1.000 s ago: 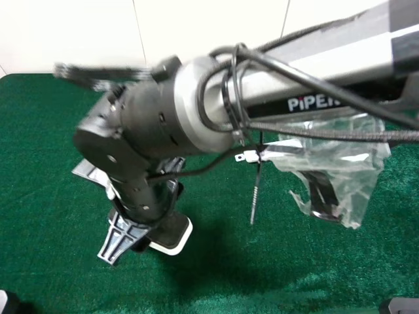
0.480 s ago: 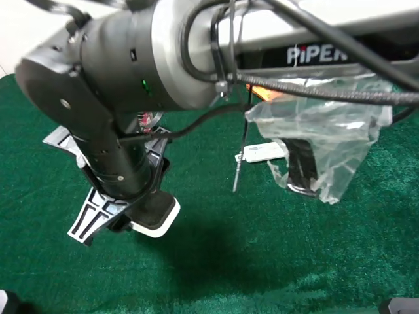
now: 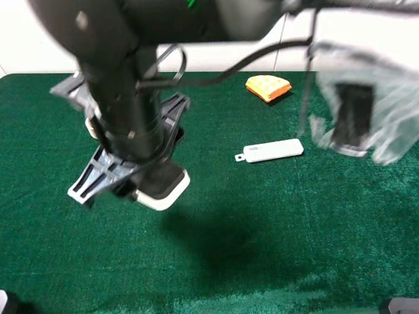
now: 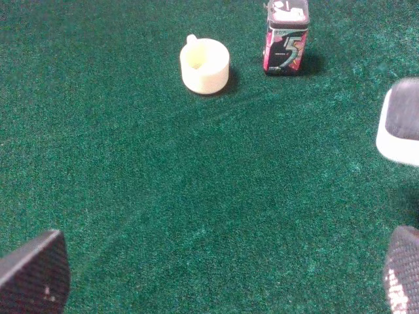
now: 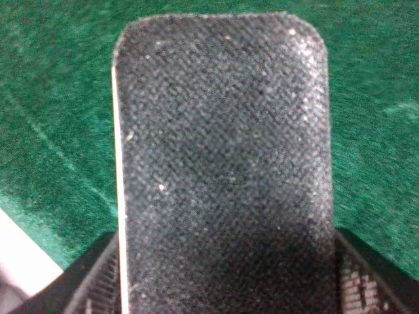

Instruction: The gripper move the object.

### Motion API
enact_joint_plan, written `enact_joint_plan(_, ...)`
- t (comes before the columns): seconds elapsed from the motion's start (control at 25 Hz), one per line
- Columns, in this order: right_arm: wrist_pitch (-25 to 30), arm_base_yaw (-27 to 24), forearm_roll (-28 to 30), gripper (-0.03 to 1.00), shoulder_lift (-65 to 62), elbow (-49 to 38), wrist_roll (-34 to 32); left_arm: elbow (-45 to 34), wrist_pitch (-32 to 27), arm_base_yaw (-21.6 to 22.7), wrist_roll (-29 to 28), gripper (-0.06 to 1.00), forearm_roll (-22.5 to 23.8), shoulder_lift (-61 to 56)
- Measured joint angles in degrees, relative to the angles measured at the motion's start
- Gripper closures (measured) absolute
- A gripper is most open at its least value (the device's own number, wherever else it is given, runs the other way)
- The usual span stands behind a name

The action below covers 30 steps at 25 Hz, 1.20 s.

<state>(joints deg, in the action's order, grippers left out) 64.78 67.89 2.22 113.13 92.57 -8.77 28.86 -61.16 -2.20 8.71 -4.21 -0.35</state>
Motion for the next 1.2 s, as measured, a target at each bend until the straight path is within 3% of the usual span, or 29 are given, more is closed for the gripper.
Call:
enact_joint_plan(0.6, 3.1, -9.0, -0.4, 0.51, -4.4, 0.0, -0.1, 0.0, 0.0, 0.0, 0.0, -0.02, 0.0, 0.0)
enact_joint_plan(1.2, 2.7, -19.2, -2.2, 0.51, -4.4, 0.0, -0.1, 0.0, 0.0, 0.0, 0.0, -0.02, 0.0, 0.0)
